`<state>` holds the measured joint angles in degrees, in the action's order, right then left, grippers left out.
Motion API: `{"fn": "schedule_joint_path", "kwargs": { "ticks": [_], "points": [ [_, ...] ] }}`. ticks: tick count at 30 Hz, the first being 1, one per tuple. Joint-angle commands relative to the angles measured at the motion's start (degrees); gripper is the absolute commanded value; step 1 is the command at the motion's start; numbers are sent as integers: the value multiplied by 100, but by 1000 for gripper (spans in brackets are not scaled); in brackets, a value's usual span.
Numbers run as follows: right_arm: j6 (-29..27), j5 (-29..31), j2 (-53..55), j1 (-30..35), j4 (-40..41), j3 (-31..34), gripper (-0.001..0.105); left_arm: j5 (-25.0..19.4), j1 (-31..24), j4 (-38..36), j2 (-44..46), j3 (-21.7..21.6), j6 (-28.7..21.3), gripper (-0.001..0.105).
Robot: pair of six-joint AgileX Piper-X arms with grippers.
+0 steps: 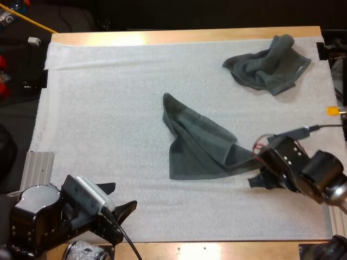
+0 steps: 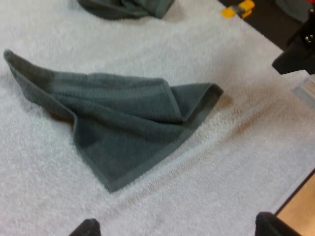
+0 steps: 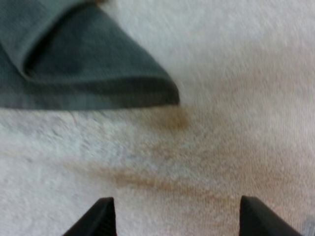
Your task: Pick towel from pile, fold and stack
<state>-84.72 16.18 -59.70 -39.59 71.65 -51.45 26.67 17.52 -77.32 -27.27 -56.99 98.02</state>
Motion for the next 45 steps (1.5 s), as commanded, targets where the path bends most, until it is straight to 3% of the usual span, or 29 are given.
{"fn": "schedule_joint_path", "kwargs": {
  "ticks": [1, 8, 15, 23, 31, 38, 45],
  "points": [
    [21, 82, 118, 3, -63, 79, 51, 66, 31, -62, -7, -1, 24, 62],
    [250, -123, 555, 469, -522, 607, 51, 189, 31, -123, -7, -1, 24, 62],
    [-289, -1715, 571, 1716, -1558, 1063, 51, 189, 31, -171, -7, -1, 24, 62],
    [-768, -2314, 345, 2701, -2465, 1593, 51, 189, 31, -171, -7, -1, 34, 62],
    [-816, -2570, -706, 2810, -3138, 1604, 51, 189, 31, -171, -7, -1, 77, 62],
    [-1120, -2917, -1575, 2797, -3419, 1604, 38, 189, 31, -171, -7, -1, 106, 62],
    [-1153, -3160, -1932, 2797, -3847, 1604, 38, 189, 31, -171, -7, -1, 106, 62]
  ]
}}
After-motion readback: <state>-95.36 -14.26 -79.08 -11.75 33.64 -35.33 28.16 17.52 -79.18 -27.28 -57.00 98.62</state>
